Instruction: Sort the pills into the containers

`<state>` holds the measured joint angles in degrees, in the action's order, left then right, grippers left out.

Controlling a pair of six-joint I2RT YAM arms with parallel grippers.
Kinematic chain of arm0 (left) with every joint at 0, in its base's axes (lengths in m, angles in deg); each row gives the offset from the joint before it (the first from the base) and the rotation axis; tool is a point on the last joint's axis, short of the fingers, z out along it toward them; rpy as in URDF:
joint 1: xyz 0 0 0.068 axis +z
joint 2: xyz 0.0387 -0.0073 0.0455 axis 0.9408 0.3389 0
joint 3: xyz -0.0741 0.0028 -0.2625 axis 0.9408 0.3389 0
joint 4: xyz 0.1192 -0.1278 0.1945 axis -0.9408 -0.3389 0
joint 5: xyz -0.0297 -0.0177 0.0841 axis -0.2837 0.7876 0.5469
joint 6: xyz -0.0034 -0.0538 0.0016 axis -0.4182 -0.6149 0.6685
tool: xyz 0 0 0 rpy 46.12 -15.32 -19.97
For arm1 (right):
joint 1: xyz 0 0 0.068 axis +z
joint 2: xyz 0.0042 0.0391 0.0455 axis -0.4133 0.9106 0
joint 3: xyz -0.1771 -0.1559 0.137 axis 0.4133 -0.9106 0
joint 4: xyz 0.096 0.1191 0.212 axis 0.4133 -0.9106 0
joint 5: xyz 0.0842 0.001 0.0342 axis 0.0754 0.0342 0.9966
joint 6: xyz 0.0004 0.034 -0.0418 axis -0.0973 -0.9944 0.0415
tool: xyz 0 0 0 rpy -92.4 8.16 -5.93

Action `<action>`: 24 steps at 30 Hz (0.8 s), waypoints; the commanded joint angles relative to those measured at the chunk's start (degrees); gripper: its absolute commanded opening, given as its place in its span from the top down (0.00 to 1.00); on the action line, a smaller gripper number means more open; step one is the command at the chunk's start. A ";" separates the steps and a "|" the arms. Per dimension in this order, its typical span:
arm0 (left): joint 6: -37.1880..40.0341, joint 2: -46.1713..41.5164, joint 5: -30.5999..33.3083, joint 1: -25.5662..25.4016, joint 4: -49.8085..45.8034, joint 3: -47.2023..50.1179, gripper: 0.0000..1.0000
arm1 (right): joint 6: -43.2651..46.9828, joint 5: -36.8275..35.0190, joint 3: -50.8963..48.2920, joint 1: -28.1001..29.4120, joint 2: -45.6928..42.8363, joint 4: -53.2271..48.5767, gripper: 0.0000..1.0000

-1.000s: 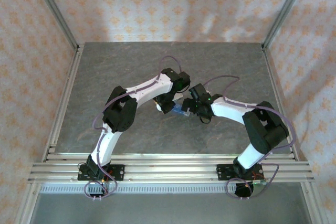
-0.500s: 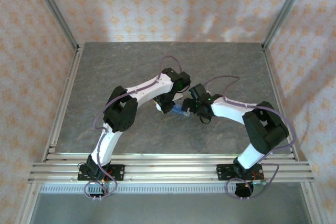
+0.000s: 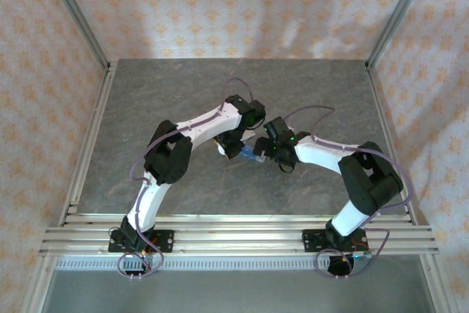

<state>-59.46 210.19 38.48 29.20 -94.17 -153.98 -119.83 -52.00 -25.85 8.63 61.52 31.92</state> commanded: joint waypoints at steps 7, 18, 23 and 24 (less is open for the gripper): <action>-1.46 -1.80 -1.47 -1.11 3.50 4.23 1.00 | -1.43 0.37 -3.05 -0.32 5.05 -0.10 0.02; -2.54 -3.58 -2.03 -1.36 6.93 7.67 1.00 | -1.54 0.58 -2.83 -0.34 6.33 0.01 0.02; -3.62 -5.62 -1.48 -1.37 10.49 11.71 1.00 | -1.57 0.79 -2.74 -0.33 6.93 0.22 0.02; -3.82 -5.95 -1.39 -1.37 11.39 12.73 1.00 | -1.61 0.82 -2.78 -0.34 7.00 0.27 0.02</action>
<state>-61.71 205.32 37.06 28.15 -84.66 -144.37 -120.47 -52.21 -25.81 8.63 62.28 32.18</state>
